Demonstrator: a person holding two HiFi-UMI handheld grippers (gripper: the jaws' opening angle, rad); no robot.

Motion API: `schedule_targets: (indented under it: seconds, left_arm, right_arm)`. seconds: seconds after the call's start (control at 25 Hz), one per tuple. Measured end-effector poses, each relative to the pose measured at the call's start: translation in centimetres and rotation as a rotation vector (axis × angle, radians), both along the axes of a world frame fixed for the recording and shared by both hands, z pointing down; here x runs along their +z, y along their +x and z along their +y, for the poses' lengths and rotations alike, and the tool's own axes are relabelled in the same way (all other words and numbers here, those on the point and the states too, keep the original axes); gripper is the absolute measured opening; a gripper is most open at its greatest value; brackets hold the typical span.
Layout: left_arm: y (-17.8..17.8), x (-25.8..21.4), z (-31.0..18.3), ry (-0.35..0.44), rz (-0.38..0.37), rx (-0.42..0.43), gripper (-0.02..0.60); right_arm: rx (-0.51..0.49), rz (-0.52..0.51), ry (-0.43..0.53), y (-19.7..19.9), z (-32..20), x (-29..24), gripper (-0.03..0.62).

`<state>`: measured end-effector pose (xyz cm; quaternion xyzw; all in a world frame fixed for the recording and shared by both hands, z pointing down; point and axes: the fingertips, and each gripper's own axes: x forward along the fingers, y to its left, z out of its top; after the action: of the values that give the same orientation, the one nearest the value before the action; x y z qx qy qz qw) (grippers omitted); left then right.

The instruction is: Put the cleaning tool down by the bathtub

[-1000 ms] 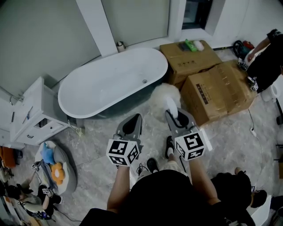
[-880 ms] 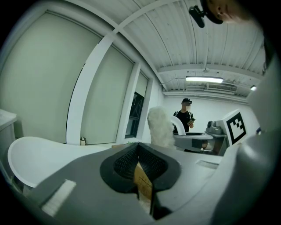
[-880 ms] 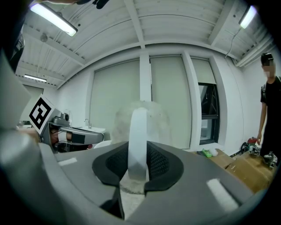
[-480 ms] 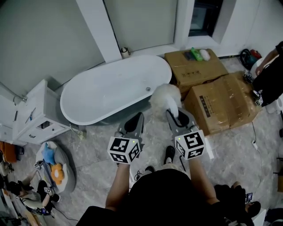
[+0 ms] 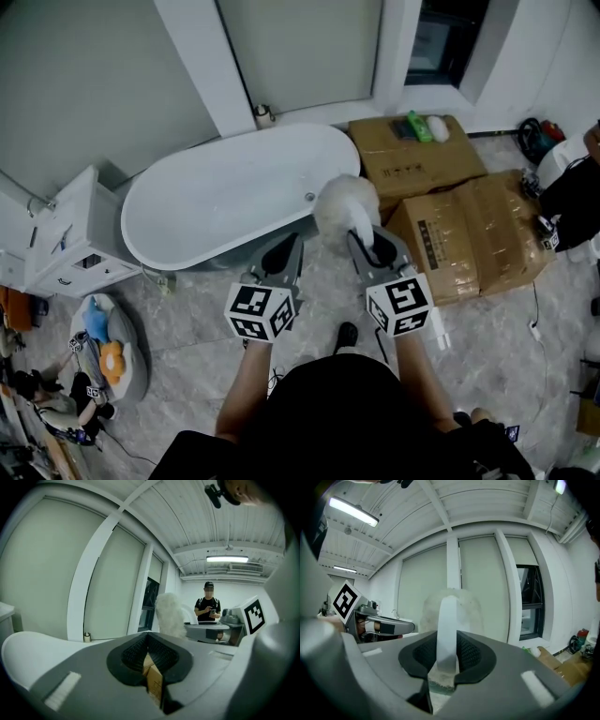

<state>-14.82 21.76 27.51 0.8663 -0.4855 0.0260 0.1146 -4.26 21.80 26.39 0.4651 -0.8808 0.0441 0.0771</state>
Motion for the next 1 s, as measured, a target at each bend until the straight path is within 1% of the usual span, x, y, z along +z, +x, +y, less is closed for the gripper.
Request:
schedule_targets:
  seconds: [0.12,0.32,0.68,0.8,1.0]
  left_arm:
    - [2.5,0.6,-1.5,0.006,0.001,0.001,0.000]
    - [5.3,1.9,-2.4,-0.022,-0.007,0.002,0.000]
    - [5.6,3.4,-4.6,-0.051,-0.021,-0.007,0.000]
    - [5.5,3.6,-6.5,-0.050,-0.019,0.001,0.000]
    - [6.0,3.7,-10.9,-0.055,-0.022,0.034,0.000]
  right_arm:
    - [-0.016,-0.004,0.006,1.7,-1.4,0.5,0.091]
    - [-0.029,-0.005,-0.024,3.9,-2.9,1.9,0.091]
    - [-0.022,-0.017,-0.068,4.7,-5.4,3.7,0.091]
    - [-0.011,-0.014,-0.066,4.7,-7.0,3.8,0.091]
    - [0.038,-0.005,-0.077,5.5,-10.8,3.9,0.091]
